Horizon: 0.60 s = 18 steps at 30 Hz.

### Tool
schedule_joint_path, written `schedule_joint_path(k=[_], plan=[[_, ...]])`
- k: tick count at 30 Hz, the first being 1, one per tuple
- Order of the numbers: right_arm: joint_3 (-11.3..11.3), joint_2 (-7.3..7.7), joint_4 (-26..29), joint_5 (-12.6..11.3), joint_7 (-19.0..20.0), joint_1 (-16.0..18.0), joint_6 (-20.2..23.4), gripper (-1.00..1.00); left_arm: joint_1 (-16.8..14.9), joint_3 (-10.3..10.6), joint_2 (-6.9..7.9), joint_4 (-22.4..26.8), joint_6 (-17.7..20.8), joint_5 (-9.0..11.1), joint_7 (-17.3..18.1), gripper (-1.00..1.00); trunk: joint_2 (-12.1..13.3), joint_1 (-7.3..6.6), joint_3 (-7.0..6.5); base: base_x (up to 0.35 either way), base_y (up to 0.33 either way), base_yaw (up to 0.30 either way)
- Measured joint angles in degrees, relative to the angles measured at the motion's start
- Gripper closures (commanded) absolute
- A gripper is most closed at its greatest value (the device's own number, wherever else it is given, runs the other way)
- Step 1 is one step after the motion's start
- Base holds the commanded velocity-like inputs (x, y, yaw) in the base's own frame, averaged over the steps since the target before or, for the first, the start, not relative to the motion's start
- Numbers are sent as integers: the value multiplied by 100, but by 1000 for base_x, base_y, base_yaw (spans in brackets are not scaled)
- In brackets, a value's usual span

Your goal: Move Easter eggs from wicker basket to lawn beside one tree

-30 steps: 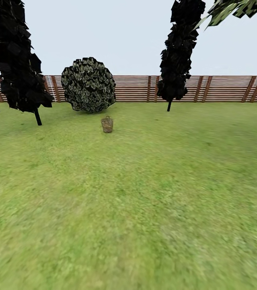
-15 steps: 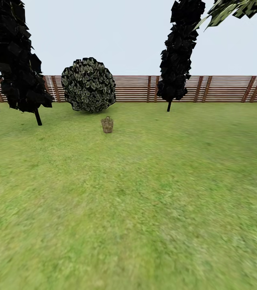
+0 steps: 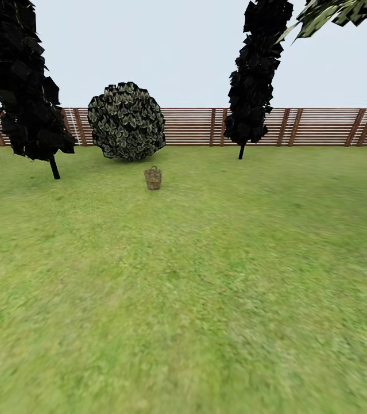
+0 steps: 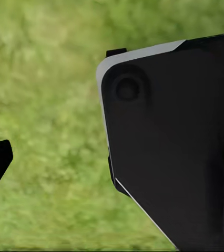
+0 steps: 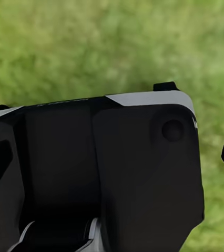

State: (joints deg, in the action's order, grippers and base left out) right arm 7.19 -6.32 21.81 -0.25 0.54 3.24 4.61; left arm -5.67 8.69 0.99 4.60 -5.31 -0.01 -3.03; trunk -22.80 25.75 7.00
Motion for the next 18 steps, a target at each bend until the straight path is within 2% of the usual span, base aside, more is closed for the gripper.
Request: schedule_joint_path(k=[5,18], plan=[[16,12,7,0,-5,0,0,-100,0,5,86,1,268,-12,31,-100,0,0,0,0,0,0],[29,15,11,-6,-6,0,-2,-100,16,63,103,-34,368,-33,-38,-100,0,0,0,0,0,0]])
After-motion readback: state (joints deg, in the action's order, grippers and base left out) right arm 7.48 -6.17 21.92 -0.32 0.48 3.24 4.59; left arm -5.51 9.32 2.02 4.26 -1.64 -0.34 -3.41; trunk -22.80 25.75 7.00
